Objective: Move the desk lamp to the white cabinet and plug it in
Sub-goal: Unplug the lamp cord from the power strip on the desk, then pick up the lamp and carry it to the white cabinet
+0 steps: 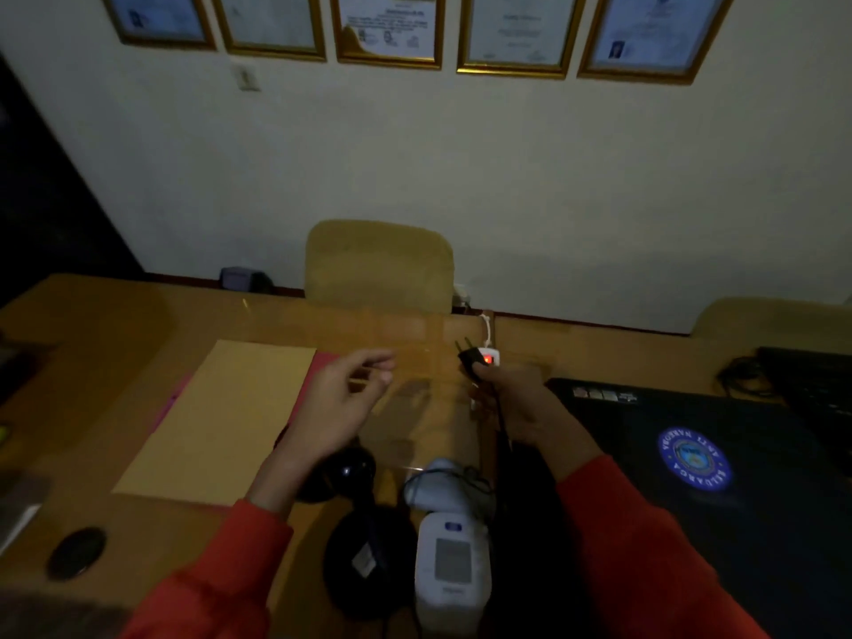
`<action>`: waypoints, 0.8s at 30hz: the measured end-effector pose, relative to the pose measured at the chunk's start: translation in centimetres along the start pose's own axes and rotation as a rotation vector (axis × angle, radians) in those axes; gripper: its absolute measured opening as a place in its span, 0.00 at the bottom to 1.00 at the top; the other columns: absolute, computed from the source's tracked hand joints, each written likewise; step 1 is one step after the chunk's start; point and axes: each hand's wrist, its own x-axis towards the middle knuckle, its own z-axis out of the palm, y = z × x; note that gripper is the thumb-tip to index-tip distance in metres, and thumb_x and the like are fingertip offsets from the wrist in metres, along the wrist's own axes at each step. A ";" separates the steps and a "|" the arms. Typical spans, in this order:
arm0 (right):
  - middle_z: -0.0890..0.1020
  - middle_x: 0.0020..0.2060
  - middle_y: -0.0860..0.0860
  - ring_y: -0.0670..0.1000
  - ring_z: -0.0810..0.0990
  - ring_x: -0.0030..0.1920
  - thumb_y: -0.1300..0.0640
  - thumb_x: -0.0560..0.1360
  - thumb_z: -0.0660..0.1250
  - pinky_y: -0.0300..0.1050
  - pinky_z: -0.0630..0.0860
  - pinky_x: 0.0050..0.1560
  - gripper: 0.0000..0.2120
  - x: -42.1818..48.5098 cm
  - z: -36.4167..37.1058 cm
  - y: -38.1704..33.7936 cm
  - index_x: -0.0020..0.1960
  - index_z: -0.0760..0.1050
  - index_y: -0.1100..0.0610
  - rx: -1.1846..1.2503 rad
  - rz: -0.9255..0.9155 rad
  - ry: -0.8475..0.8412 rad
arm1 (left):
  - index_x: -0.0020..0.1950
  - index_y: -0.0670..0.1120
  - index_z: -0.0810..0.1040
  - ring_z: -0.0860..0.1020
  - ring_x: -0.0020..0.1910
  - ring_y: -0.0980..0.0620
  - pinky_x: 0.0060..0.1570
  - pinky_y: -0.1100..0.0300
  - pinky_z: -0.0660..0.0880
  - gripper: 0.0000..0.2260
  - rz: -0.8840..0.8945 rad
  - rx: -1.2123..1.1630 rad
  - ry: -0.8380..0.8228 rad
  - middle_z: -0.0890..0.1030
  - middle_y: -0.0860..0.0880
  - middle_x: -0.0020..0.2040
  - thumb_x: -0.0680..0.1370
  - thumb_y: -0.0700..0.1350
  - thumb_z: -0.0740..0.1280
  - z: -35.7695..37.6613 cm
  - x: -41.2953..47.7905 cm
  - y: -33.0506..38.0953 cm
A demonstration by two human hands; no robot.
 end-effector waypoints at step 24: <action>0.87 0.41 0.48 0.47 0.83 0.34 0.57 0.79 0.61 0.42 0.74 0.37 0.08 -5.0 -1.2 7.5 0.55 0.77 0.56 -0.024 0.013 -0.133 | 0.63 0.47 0.72 0.81 0.54 0.45 0.44 0.59 0.81 0.34 -0.442 -0.809 0.132 0.84 0.49 0.54 0.67 0.70 0.61 8.3 -10.6 -6.7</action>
